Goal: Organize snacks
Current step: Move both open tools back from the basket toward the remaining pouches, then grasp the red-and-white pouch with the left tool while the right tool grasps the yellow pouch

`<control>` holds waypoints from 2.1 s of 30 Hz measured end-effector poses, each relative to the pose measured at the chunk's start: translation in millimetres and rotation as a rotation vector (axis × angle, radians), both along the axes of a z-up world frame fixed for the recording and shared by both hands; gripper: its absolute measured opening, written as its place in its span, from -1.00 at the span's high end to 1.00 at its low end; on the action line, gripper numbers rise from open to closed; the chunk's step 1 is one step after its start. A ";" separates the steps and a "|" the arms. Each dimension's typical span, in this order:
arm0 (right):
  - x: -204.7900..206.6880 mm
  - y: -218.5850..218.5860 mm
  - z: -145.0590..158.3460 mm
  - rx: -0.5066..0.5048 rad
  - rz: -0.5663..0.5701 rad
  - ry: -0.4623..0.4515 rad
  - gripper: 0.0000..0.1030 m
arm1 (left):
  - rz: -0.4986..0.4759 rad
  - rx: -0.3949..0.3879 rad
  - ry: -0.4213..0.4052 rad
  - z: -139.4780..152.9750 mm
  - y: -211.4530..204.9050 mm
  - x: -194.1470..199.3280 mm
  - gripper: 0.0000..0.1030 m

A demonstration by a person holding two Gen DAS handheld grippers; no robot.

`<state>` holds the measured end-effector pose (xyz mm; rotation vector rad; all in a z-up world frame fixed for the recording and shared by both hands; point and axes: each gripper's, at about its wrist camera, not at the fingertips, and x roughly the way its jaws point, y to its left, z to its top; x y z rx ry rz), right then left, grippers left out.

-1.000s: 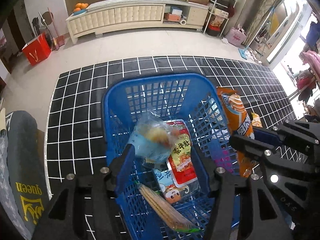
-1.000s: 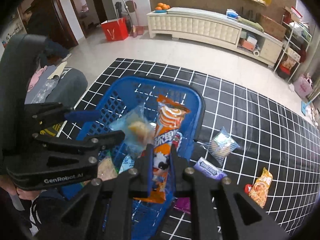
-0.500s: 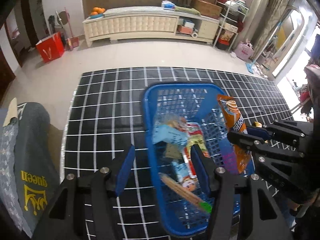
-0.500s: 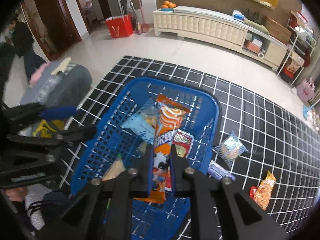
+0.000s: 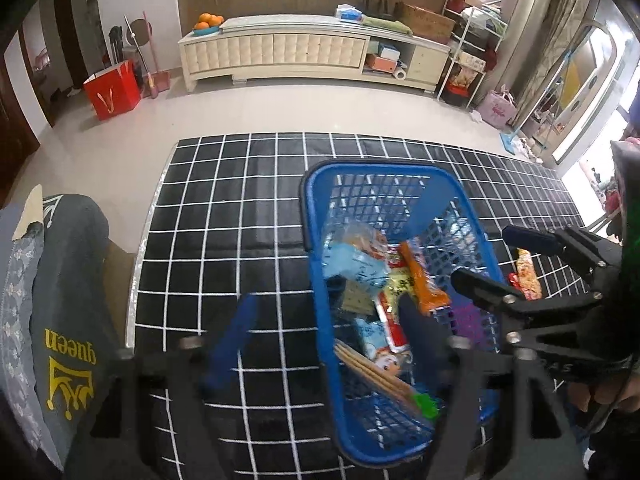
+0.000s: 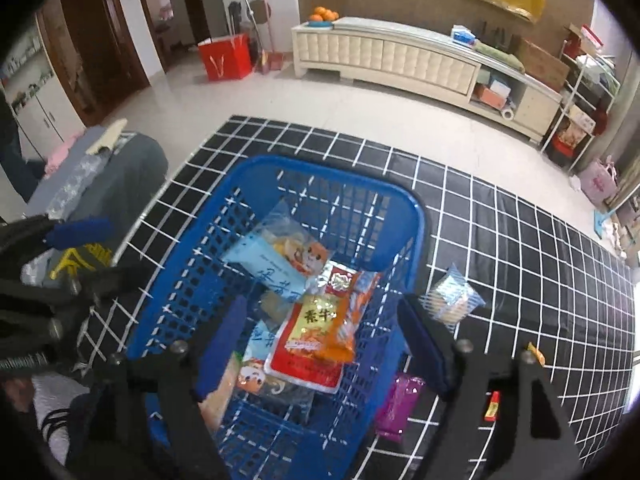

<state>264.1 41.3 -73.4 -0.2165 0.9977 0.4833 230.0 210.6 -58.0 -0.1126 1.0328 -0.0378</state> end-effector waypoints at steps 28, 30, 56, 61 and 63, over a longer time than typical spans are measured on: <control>-65.2 -250.2 38.6 0.098 -0.340 -0.027 -0.72 | -0.159 0.137 -0.078 41.4 -207.8 -42.6 -0.99; -66.0 -260.1 32.7 0.101 -0.347 -0.013 -0.72 | -0.173 0.137 -0.072 37.6 -225.5 -42.5 -0.99; 25.6 -311.7 -78.2 0.102 -0.401 0.217 -0.71 | -0.089 0.145 0.091 -78.7 -295.7 41.7 -0.99; 54.9 -303.3 -102.6 0.107 -0.426 0.296 -0.71 | -0.101 0.155 0.118 -96.8 -292.3 62.5 -0.99; 65.5 -298.9 -111.1 0.115 -0.433 0.326 -0.71 | -0.105 0.173 0.123 -103.6 -293.5 68.1 -0.99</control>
